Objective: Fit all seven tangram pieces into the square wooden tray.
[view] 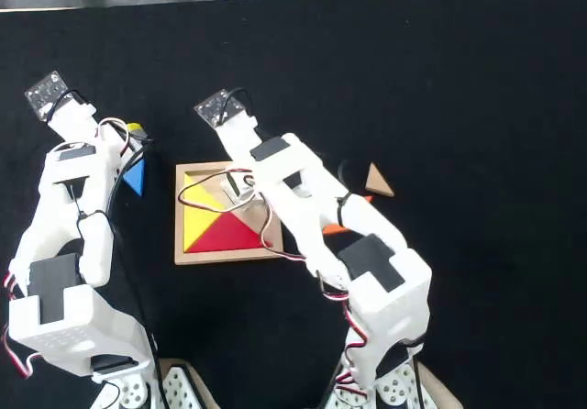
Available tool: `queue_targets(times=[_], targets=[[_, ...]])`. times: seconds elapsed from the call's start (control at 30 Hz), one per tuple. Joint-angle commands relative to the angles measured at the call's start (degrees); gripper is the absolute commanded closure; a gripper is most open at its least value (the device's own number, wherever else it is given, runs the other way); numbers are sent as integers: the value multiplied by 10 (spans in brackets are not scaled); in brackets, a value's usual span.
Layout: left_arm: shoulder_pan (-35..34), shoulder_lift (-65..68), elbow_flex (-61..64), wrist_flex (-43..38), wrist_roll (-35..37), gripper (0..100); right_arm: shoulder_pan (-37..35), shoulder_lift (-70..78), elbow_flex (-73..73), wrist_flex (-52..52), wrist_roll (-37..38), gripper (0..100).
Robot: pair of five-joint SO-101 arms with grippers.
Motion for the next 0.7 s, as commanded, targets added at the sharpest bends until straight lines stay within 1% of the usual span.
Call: queue_targets(times=[0.0,0.13,0.4,0.67], targets=[[0,-4,-27,-7,6,737,-22,-87,5,18,32,988],[0,-4,-28,-8,6,737,-40,-226,80,19,34,987],[8,-4,-30,-9,6,737,-40,-556,233,18,30,983],[9,-4,-31,-9,6,737,-40,-829,328,17,30,982]])
